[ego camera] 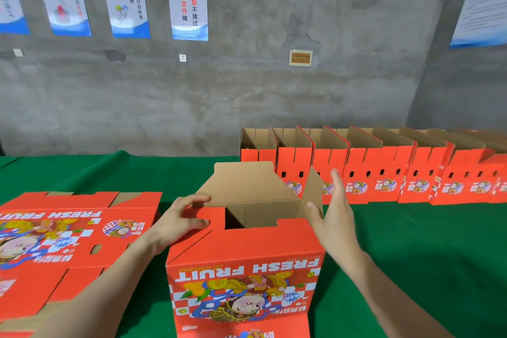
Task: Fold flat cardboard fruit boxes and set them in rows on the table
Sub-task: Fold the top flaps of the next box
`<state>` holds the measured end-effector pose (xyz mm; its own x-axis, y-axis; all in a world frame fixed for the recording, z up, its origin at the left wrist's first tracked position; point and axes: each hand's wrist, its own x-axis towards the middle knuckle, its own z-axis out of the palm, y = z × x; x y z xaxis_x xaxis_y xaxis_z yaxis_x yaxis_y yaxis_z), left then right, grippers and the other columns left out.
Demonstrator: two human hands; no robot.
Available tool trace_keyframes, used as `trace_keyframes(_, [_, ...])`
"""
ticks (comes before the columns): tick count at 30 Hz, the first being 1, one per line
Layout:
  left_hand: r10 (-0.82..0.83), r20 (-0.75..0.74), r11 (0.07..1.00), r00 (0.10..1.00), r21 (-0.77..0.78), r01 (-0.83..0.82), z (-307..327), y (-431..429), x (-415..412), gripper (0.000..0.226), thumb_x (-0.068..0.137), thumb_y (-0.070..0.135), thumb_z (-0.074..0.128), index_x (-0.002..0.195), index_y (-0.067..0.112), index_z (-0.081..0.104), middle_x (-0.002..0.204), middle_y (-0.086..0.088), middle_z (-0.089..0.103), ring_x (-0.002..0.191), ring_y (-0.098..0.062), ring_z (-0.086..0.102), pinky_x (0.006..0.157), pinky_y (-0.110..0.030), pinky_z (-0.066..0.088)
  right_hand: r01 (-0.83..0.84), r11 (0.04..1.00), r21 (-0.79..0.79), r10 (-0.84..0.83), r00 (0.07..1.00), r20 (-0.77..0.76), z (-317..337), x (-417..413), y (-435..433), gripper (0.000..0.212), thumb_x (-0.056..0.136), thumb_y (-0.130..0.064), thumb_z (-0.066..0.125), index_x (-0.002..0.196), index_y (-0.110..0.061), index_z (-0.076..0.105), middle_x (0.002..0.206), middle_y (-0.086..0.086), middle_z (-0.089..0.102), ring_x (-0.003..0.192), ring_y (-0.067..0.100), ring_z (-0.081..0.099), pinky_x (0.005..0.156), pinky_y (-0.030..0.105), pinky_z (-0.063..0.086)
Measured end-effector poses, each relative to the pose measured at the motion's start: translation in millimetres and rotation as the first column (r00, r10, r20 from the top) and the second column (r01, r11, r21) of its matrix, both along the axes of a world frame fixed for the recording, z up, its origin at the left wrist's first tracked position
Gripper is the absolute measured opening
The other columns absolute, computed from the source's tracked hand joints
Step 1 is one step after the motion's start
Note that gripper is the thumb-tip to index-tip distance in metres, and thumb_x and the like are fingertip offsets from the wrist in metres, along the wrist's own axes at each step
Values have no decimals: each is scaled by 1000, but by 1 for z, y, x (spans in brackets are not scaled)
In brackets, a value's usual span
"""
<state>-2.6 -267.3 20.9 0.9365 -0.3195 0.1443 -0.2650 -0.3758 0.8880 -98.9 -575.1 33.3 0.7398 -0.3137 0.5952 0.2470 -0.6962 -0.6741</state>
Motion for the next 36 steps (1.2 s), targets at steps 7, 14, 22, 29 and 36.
trace_keyframes(7, [-9, 24, 983, 1000, 185, 4, 2, -3, 9, 59, 84, 14, 68, 121, 55, 46, 129, -6, 43, 119, -19, 43, 104, -30, 33, -349, 902, -253, 249, 901, -356, -29, 8, -5, 30, 94, -25, 58, 124, -21, 63, 140, -10, 50, 134, 2, 36, 118, 32, 20])
trace_keyframes(14, [-19, 286, 990, 958, 136, -21, -1, -9, 3, 74, 75, -6, 72, 136, 26, 45, 111, 4, 61, 102, -7, 55, 98, -16, 38, -272, 962, -16, 257, 925, -281, -27, 7, -1, 17, 89, -14, 64, 81, -25, 75, 106, -19, 65, 112, -3, 52, 103, 19, 32])
trace_keyframes(22, [-58, -29, 989, 998, 135, 61, 21, -15, -6, 24, 83, 9, 62, 76, 27, 77, 110, 9, 66, 125, -4, 40, 105, -22, 23, -224, 973, -54, 183, 892, -414, -6, 28, 5, 41, 93, -45, 52, 129, -25, 49, 140, -1, 40, 133, 18, 36, 112, 39, 29])
trace_keyframes(29, [55, 122, 738, 991, 664, -123, 24, -35, -11, 90, 65, 50, 80, 141, 35, 34, 126, -8, 41, 123, -31, 37, 108, -41, 33, -278, 923, -266, 28, 738, -675, 3, 52, 15, 88, 79, -50, 69, 149, -20, 26, 152, 0, 21, 136, 26, 32, 111, 39, 33])
trace_keyframes(36, [88, 184, 626, 979, 754, -198, 16, -45, -12, 92, 66, 55, 76, 143, 39, 28, 128, -8, 36, 123, -32, 33, 104, -47, 39, -191, 864, -466, -145, 792, -594, -13, 53, 24, 88, 77, -57, 68, 146, -25, 23, 145, 1, 21, 126, 30, 35, 96, 40, 43])
